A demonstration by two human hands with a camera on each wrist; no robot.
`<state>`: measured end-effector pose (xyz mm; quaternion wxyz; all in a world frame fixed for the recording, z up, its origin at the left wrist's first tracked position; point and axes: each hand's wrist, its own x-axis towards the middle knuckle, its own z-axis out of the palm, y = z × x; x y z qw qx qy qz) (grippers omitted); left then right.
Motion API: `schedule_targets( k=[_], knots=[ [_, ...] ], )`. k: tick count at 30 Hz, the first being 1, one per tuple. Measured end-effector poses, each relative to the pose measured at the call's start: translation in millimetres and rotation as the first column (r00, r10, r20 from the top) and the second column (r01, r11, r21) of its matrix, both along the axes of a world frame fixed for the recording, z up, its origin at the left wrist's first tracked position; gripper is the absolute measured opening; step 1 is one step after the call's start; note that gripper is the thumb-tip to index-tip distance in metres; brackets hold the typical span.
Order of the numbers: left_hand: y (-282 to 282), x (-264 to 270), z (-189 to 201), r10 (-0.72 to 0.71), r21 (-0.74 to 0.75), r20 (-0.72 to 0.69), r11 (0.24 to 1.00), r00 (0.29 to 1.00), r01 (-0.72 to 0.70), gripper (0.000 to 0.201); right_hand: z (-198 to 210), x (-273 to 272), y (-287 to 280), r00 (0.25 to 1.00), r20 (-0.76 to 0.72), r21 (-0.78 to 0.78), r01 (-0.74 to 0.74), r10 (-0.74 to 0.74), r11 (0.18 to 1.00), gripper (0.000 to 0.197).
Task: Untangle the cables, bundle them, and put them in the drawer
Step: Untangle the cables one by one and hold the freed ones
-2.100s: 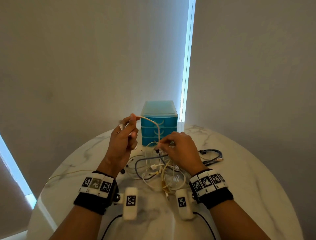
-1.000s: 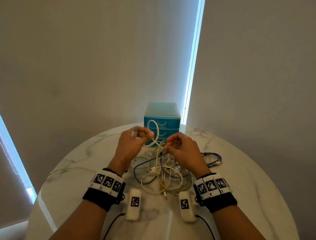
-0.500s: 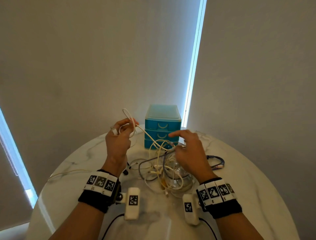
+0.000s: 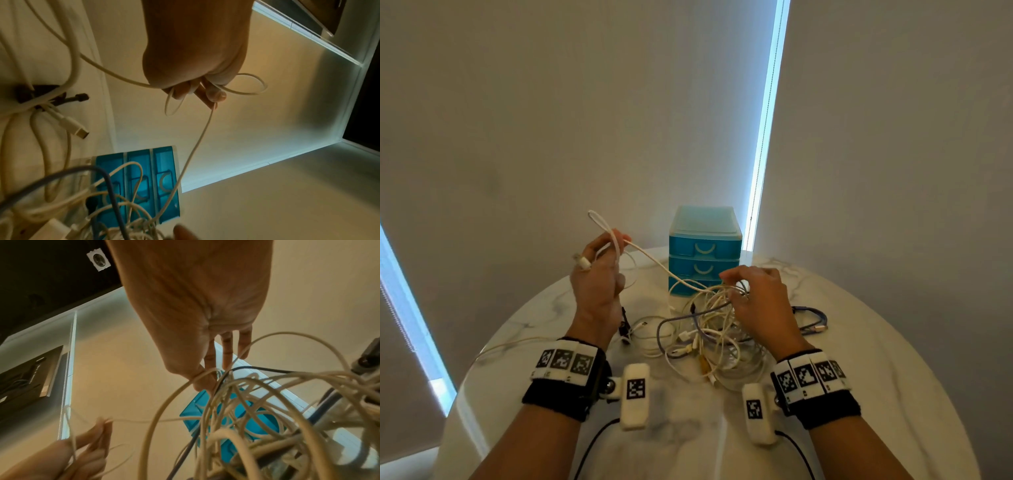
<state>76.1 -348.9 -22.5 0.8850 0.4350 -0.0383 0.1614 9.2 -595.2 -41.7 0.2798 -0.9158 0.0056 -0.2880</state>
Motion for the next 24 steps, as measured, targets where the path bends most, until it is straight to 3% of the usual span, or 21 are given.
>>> schedule_targets(
  k=[2, 5, 7, 11, 13, 15, 19, 22, 24],
  knots=[
    [-10, -6, 2, -0.086, 0.011, 0.027, 0.996, 0.996, 0.086, 0.013, 2, 1, 10, 0.996, 0.052, -0.057, -0.068, 0.071, 0.996, 0.034],
    [-19, -14, 8, -0.18, 0.063, 0.082, 0.983, 0.98, 0.175, 0.013, -2, 7, 24, 0.996, 0.0, -0.114, -0.091, 0.091, 0.989, 0.026],
    [-20, -15, 10, -0.174, 0.142, 0.108, 0.977, 0.979, 0.159, 0.013, -3, 11, 23, 0.997, 0.06, -0.049, -0.042, 0.045, 0.998, 0.018],
    [-17, -13, 8, -0.08, 0.29, 0.082, 0.956, 0.993, 0.053, 0.026, 6, 9, 8, 0.914, 0.4, 0.034, 0.068, -0.076, 0.997, 0.019],
    [-20, -15, 7, -0.094, 0.383, 0.079, 0.922, 0.992, 0.057, 0.032, 10, 7, 8, 0.893, 0.438, 0.057, 0.083, -0.099, 0.995, 0.025],
    [-24, -16, 7, -0.138, 0.499, 0.063, 0.862, 0.988, 0.089, 0.036, 16, 2, 12, 0.896, 0.439, 0.199, -0.02, -0.071, 0.98, 0.027],
    [-28, -28, 12, -0.28, 0.695, -0.005, 0.69, 0.96, 0.205, 0.039, 39, -15, 14, 0.866, 0.497, 0.535, -0.255, -0.055, 0.806, 0.028],
    [-36, -39, 15, -0.384, 0.79, -0.042, 0.552, 0.922, 0.266, 0.027, 49, -21, 20, 0.871, 0.49, 0.651, -0.35, -0.021, 0.674, 0.026],
    [-40, -40, 12, -0.44, 0.797, -0.053, 0.523, 0.897, 0.304, 0.029, 47, -20, 24, 0.883, 0.468, 0.659, -0.377, 0.038, 0.651, 0.023]
  ],
)
